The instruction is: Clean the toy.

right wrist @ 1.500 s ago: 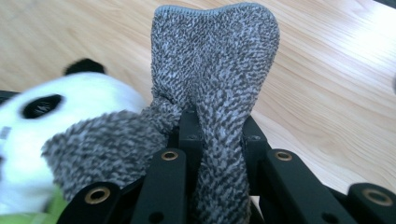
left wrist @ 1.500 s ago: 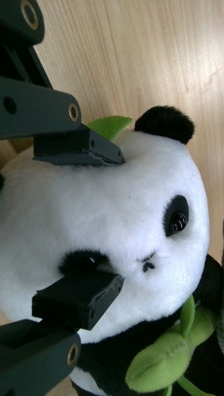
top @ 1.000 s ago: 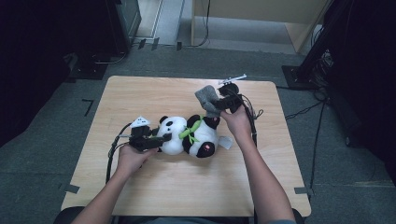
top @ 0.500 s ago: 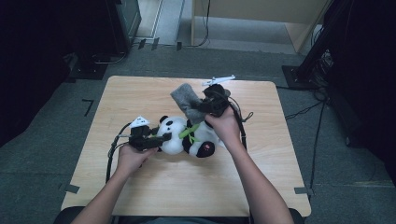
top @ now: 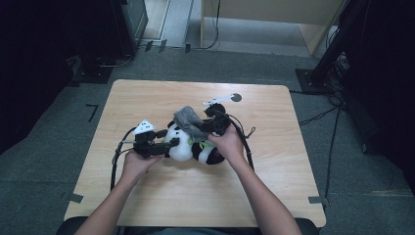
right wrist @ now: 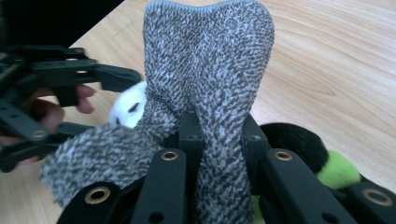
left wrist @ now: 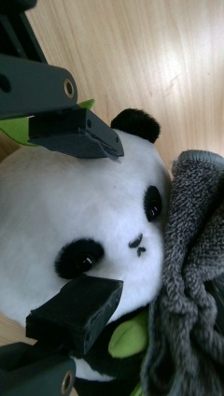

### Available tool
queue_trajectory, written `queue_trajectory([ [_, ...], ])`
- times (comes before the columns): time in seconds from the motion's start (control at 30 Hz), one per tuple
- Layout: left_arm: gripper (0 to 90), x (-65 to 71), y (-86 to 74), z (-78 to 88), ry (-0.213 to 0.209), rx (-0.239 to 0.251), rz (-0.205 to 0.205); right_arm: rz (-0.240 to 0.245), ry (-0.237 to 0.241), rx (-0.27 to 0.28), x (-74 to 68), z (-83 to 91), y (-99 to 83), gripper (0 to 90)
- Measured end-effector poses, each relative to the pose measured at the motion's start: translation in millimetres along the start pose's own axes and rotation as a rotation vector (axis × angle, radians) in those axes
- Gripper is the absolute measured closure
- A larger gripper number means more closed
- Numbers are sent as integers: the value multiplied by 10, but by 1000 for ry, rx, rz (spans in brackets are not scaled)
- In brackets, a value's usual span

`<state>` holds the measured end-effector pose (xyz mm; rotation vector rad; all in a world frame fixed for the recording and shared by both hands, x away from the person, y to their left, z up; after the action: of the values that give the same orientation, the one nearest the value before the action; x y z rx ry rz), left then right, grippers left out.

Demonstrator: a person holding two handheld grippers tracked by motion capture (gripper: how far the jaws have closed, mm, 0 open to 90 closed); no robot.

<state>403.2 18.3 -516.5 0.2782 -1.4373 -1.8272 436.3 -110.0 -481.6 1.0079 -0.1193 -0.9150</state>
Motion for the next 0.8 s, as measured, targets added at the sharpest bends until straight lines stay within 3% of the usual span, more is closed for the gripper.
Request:
queue_trajectory([
  [0.03, 303, 17, 7, 28, -16, -6, 16, -9, -7, -1, 51, -6, -4, 774],
  [0.2, 281, 39, 15, 104, -37, -7, -5, -16, -21, -7, 154, -34, 12, 774],
  [0.47, 231, -23, -96, 96, -20, -33, -27, -50, -18, -16, 297, -96, 61, 774],
  [0.53, 221, -31, -112, 86, -20, -38, -21, -57, -22, -22, 328, -102, 71, 774],
  [0.63, 217, -35, -170, 45, -48, -27, 49, -57, -27, -28, 357, -123, 83, 774],
  [0.67, 232, -30, -181, 41, -56, -34, 52, -58, -30, -32, 359, -127, 86, 774],
  [0.8, 207, -10, -192, 18, -51, -27, 16, -57, -39, -36, 392, -148, 96, 775],
])
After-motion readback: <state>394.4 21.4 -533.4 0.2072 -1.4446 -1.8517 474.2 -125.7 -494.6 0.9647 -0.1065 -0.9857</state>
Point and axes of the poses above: each handheld gripper's, and its own axes: z roughly backward along the jaws, y roughly out of its top, x roughly to its right, the point moved 10 cm from there along -z, roughly forward along the jaws, and after that the axes turned 9 degrees about x, right-handed, at the moved point
